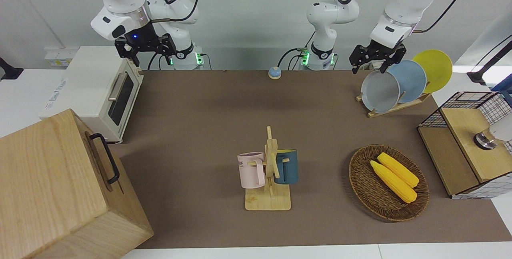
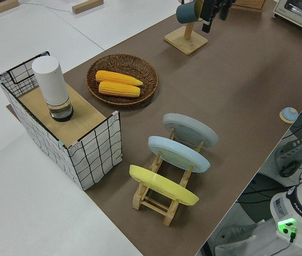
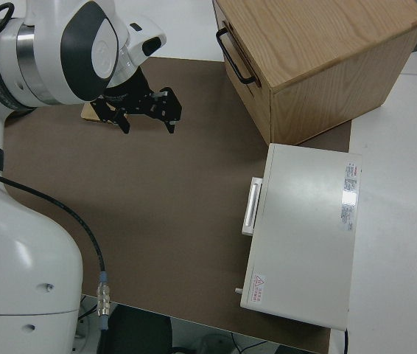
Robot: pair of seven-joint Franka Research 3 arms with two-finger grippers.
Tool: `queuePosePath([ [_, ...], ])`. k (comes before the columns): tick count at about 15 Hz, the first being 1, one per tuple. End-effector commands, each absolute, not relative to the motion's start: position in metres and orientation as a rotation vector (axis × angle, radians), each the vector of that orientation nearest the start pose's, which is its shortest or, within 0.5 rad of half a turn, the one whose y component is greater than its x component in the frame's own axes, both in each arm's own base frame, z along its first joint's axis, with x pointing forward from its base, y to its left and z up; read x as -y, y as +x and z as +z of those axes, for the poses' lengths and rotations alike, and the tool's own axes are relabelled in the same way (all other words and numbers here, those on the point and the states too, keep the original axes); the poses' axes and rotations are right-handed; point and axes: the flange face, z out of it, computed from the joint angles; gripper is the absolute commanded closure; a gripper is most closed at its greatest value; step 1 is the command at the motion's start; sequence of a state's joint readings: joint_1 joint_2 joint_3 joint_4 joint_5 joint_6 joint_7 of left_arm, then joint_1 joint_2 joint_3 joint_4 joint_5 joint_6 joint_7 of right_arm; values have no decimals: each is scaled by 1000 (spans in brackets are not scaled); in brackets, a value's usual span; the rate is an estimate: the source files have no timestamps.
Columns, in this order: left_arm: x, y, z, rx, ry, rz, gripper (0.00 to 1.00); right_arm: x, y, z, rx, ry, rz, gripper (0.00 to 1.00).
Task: Pick gray plate from low plate rack and place it on table with left arm
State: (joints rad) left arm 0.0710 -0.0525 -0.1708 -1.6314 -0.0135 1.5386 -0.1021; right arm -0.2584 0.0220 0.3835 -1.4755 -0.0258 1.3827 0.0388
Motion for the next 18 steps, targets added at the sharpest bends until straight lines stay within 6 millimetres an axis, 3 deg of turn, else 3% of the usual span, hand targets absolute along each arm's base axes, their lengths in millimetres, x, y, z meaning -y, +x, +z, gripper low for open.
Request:
queuePosePath([
  [1, 55, 533, 624, 12, -3156, 79, 5, -59, 536, 646, 105, -3169, 181, 17],
  [11, 53, 533, 623, 14, -3153, 78, 7, -60, 536, 645, 108, -3169, 181, 17],
  [18, 52, 519, 624, 19, -3139, 130, 13, -60, 536, 646, 108, -3169, 178, 17],
])
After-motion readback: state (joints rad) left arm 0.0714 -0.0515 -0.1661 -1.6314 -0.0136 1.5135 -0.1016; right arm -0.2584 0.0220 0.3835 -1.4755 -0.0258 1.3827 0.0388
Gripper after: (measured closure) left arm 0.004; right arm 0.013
